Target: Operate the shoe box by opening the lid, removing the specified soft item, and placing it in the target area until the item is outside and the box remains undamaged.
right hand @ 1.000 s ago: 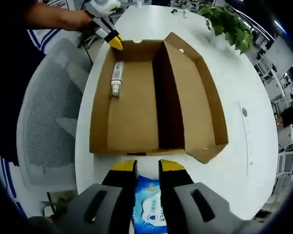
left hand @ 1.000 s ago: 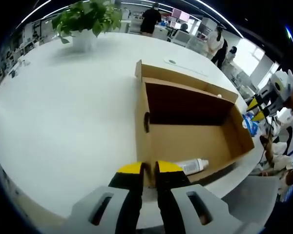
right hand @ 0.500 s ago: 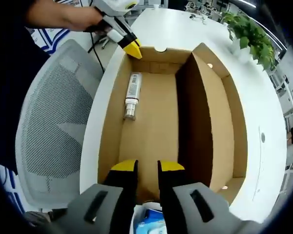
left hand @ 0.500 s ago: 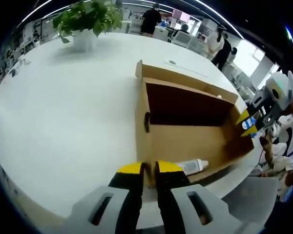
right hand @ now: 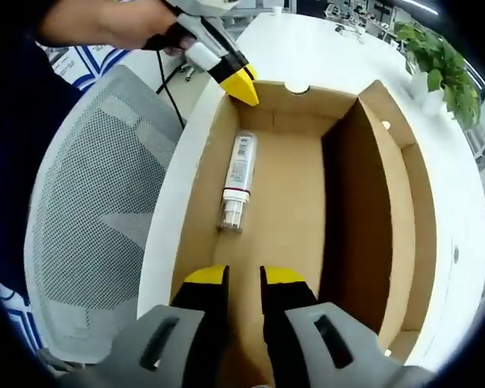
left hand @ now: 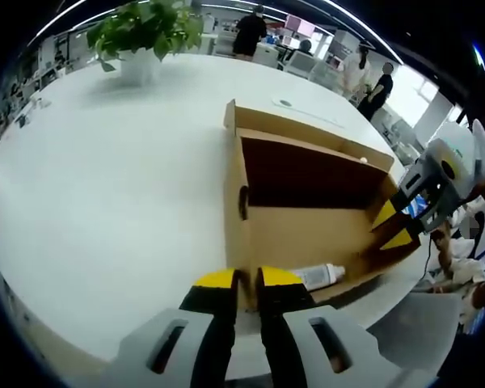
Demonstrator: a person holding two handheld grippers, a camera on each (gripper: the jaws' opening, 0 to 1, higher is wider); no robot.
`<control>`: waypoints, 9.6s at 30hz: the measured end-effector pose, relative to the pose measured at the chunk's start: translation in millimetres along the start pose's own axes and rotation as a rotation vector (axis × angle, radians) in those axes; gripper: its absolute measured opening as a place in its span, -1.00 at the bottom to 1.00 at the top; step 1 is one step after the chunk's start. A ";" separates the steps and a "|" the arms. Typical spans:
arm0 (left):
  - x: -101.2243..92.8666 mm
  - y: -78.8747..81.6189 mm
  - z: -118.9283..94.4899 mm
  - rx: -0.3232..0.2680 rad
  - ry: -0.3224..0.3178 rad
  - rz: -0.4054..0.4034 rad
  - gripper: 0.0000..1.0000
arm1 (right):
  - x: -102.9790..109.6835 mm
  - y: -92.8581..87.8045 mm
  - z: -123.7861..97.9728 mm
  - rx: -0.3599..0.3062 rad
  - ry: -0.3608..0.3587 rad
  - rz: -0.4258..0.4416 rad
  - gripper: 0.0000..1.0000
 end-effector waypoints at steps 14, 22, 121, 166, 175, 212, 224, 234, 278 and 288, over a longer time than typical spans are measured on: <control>-0.4 -0.3 0.0 0.000 -0.004 -0.005 -0.87 | -1.1 21.1 24.3 0.009 0.051 -0.023 -0.71; -0.1 -0.3 -0.2 -0.004 -0.007 -0.012 -0.87 | -2.1 26.3 32.3 0.018 0.082 -0.011 -0.67; -83.7 37.2 -15.1 -0.092 -0.232 0.900 -0.94 | -32.6 -27.5 39.0 -0.023 -0.044 0.151 -0.67; -97.4 -12.3 86.1 0.211 -0.510 1.350 -0.64 | -30.5 -28.6 35.2 -0.089 -0.094 0.190 -0.64; -105.5 2.4 65.5 0.107 -0.579 1.355 -0.66 | -20.6 -30.2 8.2 -0.159 -0.103 0.155 -0.62; -141.6 20.6 3.2 -0.023 -0.949 0.946 -0.66 | 9.9 20.3 -68.2 -0.635 0.014 0.288 -0.59; -147.3 10.1 5.3 0.027 -0.969 0.918 -0.65 | 15.8 21.8 -68.1 -0.636 0.036 0.303 -0.61; -148.1 12.1 17.0 0.052 -0.887 0.896 -0.59 | 8.2 17.1 -66.7 -0.570 -0.008 0.281 -0.61; -5.5 0.3 -11.4 0.066 -0.157 -0.083 -0.85 | -11.7 -43.9 -135.9 -0.291 -0.264 0.271 -0.61; -6.9 0.9 -11.6 0.047 -0.125 -0.149 -0.88 | -12.7 -58.4 -155.6 -0.303 -0.302 0.298 -0.61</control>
Point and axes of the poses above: the point that each gripper's makers call its tool centre point, and the gripper's own axes: z roughly forward along the fingers, x roughly to its left, y roughly out of its top, the point moved 2 cm from there along -z, roughly backward along the fingers, and after that the axes turned 4 degrees about y, right-handed, at the moved point
